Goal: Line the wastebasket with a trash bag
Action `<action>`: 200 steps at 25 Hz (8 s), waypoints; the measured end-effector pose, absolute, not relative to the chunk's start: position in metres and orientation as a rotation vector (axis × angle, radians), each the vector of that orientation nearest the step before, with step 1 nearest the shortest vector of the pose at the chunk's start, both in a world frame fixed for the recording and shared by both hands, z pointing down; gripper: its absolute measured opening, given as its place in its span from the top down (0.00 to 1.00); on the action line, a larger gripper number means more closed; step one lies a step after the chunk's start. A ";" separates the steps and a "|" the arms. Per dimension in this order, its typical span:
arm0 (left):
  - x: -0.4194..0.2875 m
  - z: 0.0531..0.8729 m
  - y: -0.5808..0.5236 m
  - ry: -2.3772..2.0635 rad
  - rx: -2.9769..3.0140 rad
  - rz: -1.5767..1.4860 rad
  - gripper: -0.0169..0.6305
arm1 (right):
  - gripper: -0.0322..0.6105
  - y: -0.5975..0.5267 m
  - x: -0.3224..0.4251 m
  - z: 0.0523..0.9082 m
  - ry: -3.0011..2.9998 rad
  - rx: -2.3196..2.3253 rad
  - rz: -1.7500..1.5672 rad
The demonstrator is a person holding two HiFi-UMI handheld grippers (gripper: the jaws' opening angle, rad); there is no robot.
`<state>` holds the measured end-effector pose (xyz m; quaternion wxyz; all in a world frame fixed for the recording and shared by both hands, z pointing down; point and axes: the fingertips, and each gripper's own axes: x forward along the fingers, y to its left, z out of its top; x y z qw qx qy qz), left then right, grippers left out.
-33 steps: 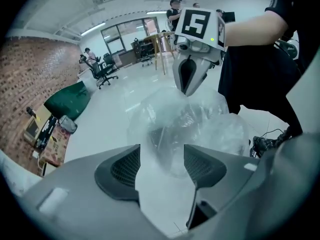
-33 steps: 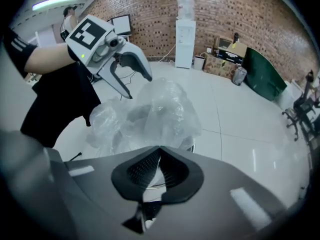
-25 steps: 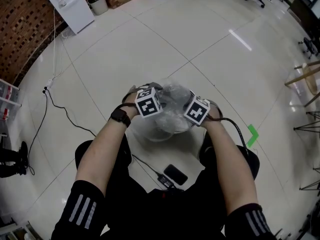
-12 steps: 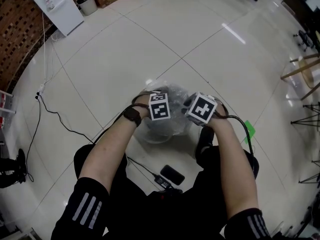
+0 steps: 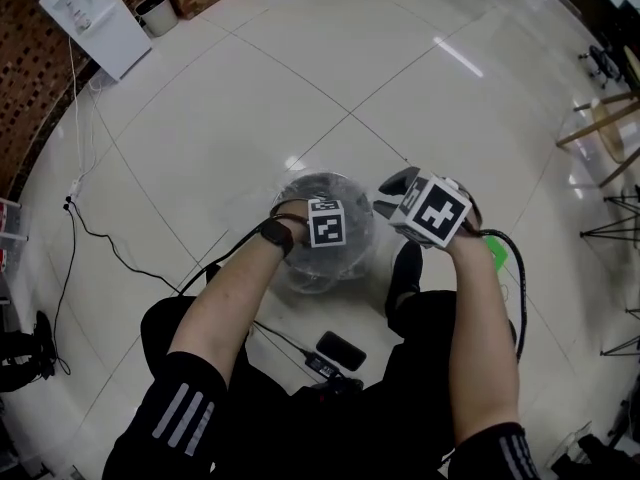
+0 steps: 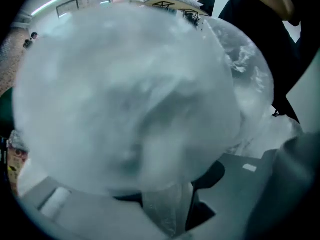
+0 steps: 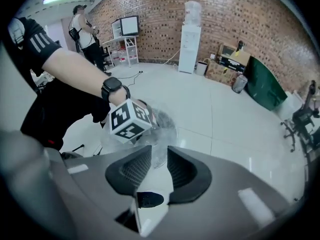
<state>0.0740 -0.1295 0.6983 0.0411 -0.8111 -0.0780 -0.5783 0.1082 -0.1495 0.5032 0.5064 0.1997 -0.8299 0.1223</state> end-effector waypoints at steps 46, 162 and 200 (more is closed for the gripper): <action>0.002 0.569 -0.109 -0.215 -2.544 -1.704 0.62 | 0.78 -0.151 0.070 0.491 -2.108 0.449 0.177; -0.115 0.636 -0.310 0.839 -2.913 -1.698 0.65 | 0.94 -0.207 0.139 0.688 -1.961 0.710 0.702; -0.015 0.584 -0.086 0.189 -2.491 -1.686 0.98 | 0.94 -0.175 0.158 0.672 -1.963 0.742 0.695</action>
